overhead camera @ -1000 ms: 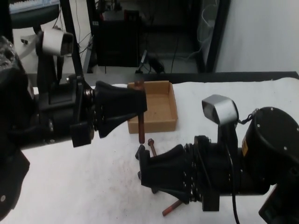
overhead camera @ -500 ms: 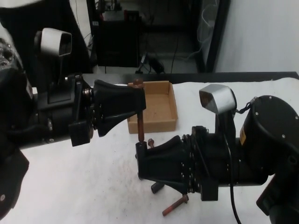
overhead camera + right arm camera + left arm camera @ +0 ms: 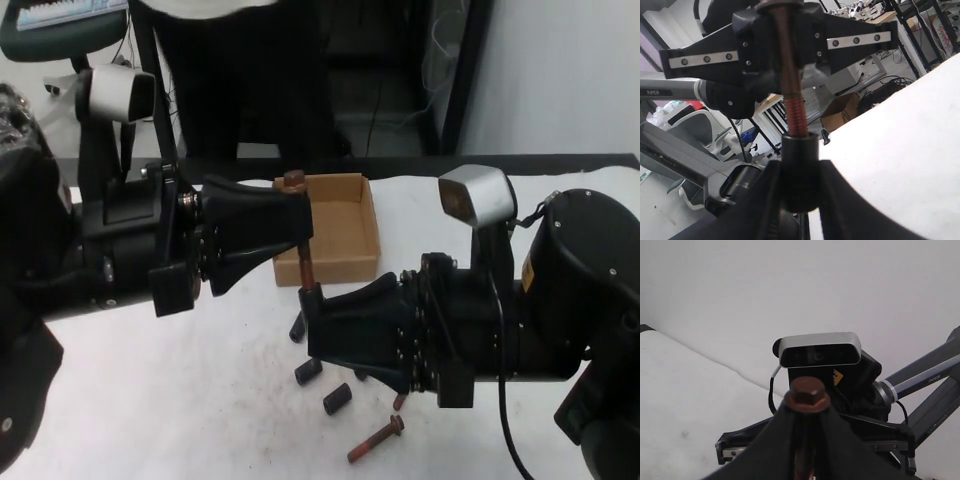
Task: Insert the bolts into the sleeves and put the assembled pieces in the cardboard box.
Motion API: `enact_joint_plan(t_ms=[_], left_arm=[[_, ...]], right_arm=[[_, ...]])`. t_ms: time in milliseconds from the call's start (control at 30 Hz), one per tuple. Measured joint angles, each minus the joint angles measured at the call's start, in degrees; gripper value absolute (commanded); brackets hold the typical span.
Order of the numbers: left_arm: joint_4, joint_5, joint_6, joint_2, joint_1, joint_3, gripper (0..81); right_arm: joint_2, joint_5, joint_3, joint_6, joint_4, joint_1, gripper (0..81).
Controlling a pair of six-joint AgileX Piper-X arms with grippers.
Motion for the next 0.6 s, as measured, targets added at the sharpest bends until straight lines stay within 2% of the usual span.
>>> enact_joint_plan(t_ms=[233, 300, 367, 467, 533, 600], left_arm=[[0.0, 0.6, 0.0, 0.0, 0.0, 0.0, 2.0], [0.0, 0.6, 0.0, 0.0, 0.0, 0.0, 8.7], [0.0, 1.1, 0.0, 0.0, 0.0, 0.0, 18.9], [0.0, 3.6, -0.7, 0.0, 0.0, 0.0, 38.9], [0.1, 4.2, -1.7, 0.0, 0.0, 0.0, 45.7], [0.1, 4.5, -2.1, 0.0, 0.0, 0.0, 46.4]], right_arm=[[0.0, -0.6, 0.0, -1.2, 0.0, 0.0, 0.8], [0.0, -0.6, 0.0, -1.1, 0.0, 0.0, 0.8], [0.0, -0.6, -0.1, -1.1, 0.0, 0.0, 0.8], [0.0, -0.8, -0.5, -1.3, 0.0, 0.0, 0.8], [0.0, -0.5, -1.3, -1.3, 0.0, -0.2, 0.8], [0.0, 0.3, -2.0, -1.2, 0.0, -0.3, 0.8]])
